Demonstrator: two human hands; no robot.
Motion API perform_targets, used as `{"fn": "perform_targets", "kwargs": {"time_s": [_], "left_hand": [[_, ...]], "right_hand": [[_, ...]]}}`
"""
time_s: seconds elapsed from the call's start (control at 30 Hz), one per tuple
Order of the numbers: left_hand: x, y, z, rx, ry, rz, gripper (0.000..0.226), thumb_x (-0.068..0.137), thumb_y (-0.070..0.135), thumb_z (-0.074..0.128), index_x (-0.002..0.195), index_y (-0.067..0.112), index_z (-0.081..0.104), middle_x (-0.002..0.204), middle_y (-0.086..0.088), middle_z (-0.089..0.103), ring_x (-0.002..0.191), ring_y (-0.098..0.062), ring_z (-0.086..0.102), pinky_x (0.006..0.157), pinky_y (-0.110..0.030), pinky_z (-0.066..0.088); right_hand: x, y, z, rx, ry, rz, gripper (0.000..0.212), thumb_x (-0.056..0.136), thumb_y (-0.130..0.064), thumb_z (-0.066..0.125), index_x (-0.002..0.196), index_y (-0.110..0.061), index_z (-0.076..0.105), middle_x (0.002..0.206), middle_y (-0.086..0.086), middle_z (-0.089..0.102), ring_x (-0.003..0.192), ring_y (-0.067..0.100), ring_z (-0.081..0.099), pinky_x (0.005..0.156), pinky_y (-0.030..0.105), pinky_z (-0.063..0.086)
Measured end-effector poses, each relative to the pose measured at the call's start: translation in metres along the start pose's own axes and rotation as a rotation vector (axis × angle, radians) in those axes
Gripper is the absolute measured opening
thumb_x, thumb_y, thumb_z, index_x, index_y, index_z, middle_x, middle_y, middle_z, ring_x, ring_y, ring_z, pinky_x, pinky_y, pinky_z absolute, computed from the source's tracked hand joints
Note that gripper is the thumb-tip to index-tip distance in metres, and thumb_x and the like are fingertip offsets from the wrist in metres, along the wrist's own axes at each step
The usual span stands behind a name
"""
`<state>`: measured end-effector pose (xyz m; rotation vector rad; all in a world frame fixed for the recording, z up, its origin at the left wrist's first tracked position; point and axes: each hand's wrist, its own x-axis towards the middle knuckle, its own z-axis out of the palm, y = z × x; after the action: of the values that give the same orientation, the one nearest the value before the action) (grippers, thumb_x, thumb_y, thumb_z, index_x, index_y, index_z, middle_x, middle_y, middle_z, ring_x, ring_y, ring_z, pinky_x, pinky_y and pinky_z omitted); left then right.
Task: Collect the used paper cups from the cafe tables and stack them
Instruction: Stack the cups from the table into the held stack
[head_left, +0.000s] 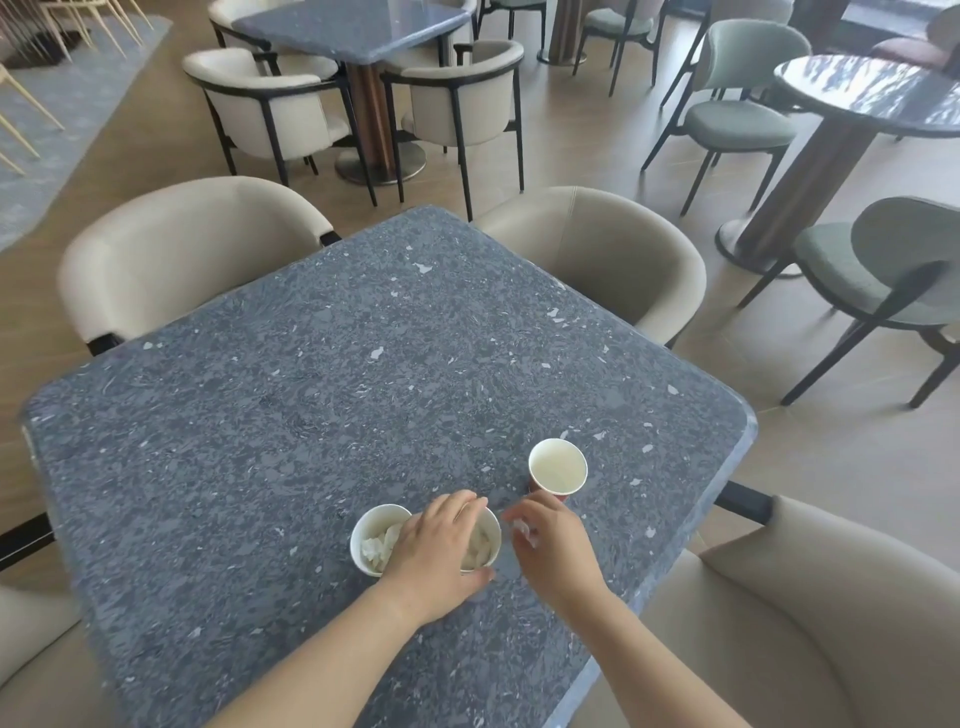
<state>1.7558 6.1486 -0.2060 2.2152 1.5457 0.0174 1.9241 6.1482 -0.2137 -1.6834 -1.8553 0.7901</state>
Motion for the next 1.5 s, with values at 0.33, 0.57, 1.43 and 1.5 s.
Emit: {"fn": "perform_targets", "kwargs": {"time_s": [0.33,0.57,1.43,1.5], "left_hand": [[-0.023,-0.022,-0.014,0.016,0.055,-0.084,0.088,0.077,0.058,0.06,0.146,0.026,0.016,0.153,0.01,0.018,0.142,-0.011,0.012,0.116,-0.032,0.018],[-0.04,-0.04,-0.012,0.026,-0.006,-0.135,0.085,0.074,0.052,0.065,0.142,0.024,0.023,0.146,0.009,0.025,0.138,-0.011,0.023,0.112,-0.028,0.025],[-0.012,-0.007,-0.043,0.005,0.125,-0.125,0.034,0.089,0.016,0.047,0.118,0.032,0.054,0.124,0.012,0.057,0.109,-0.02,0.057,0.083,-0.032,0.048],[-0.015,-0.004,-0.039,-0.029,0.148,-0.117,0.034,0.089,0.017,0.048,0.117,0.033,0.056,0.123,0.014,0.057,0.108,-0.019,0.058,0.081,-0.032,0.048]], "right_hand": [[-0.002,-0.035,0.006,0.047,-0.043,-0.094,0.02,0.08,-0.01,0.062,0.098,-0.019,0.065,0.101,-0.004,0.062,0.083,0.011,0.057,0.075,0.025,0.05],[-0.015,-0.025,0.007,-0.221,-0.197,-0.17,0.024,0.087,-0.028,0.055,0.11,-0.022,0.061,0.114,-0.006,0.061,0.106,0.016,0.052,0.084,0.028,0.045],[0.015,-0.033,-0.086,-0.183,0.218,-0.123,0.017,0.077,0.0,0.065,0.091,-0.008,0.069,0.095,0.008,0.067,0.089,0.031,0.058,0.074,0.034,0.044],[0.016,-0.024,-0.089,-0.197,0.203,-0.08,0.02,0.08,0.0,0.061,0.096,-0.008,0.069,0.1,0.008,0.067,0.095,0.031,0.057,0.079,0.035,0.045]]}}
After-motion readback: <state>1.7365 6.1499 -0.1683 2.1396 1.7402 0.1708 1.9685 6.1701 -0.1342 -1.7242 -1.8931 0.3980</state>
